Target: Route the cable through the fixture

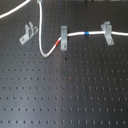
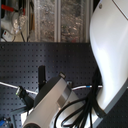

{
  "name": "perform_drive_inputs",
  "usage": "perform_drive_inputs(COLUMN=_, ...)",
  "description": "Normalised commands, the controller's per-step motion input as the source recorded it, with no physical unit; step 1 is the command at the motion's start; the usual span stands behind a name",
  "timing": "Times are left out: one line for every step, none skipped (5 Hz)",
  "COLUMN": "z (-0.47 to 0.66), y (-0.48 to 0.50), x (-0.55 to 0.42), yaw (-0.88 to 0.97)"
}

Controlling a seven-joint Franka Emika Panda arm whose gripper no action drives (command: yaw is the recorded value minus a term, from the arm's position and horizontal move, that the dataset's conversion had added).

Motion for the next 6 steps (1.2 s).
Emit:
perform_drive_inputs(z=0.00, y=0.013, x=0.045, yaw=0.00)
perform_drive_inputs(z=0.06, y=-0.030, x=-0.109, yaw=-0.12)
perform_drive_inputs(z=0.27, y=0.128, x=-0.222, yaw=-0.46)
perform_drive_inputs(z=0.28, y=0.397, x=-0.197, yaw=-0.59)
perform_drive_inputs(z=0.41, y=0.406, x=-0.209, yaw=-0.56)
perform_drive_inputs(z=0.47, y=0.318, x=-0.197, yaw=-0.59)
